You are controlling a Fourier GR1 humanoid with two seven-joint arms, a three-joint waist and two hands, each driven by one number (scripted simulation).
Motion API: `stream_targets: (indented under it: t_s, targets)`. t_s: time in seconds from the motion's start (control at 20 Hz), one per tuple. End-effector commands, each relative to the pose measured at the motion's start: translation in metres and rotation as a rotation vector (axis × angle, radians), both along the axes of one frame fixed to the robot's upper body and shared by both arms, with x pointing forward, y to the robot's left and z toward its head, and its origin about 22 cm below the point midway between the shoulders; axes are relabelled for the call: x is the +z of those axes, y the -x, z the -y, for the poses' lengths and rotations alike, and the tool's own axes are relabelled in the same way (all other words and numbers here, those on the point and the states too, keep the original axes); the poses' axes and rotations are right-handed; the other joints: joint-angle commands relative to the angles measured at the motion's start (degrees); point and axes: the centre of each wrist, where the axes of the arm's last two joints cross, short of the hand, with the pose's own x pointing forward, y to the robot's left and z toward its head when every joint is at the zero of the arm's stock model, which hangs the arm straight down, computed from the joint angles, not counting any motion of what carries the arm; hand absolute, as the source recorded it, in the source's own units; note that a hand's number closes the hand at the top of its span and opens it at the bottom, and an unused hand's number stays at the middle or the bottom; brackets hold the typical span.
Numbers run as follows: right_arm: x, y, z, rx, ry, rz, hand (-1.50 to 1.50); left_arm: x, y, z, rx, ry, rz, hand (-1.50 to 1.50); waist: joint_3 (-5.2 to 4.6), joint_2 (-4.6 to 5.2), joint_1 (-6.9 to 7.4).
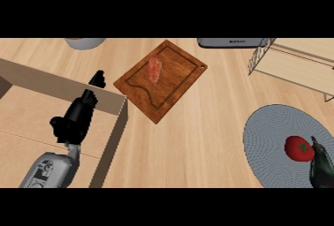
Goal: Pick the tomato from the placemat and place it in the tiered shelf
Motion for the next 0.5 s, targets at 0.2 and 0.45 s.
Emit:
stream_targets:
  t_s: [0.2, 0.45]
  targets:
    - [0.061, 0.007, -0.011, 0.17, 0.145, -0.253, -1.5, -0.017, 0.014, -0.01, 0.005, -0.021, -0.088, 0.0, -0.35, 0.25, 0.14]
    - [0.109, -0.019, -0.031, 0.225, 0.248, -0.431, -1.5, -0.026, 0.016, -0.008, 0.004, -0.042, -0.099, 0.0, -0.42, 0.56, 1.06]
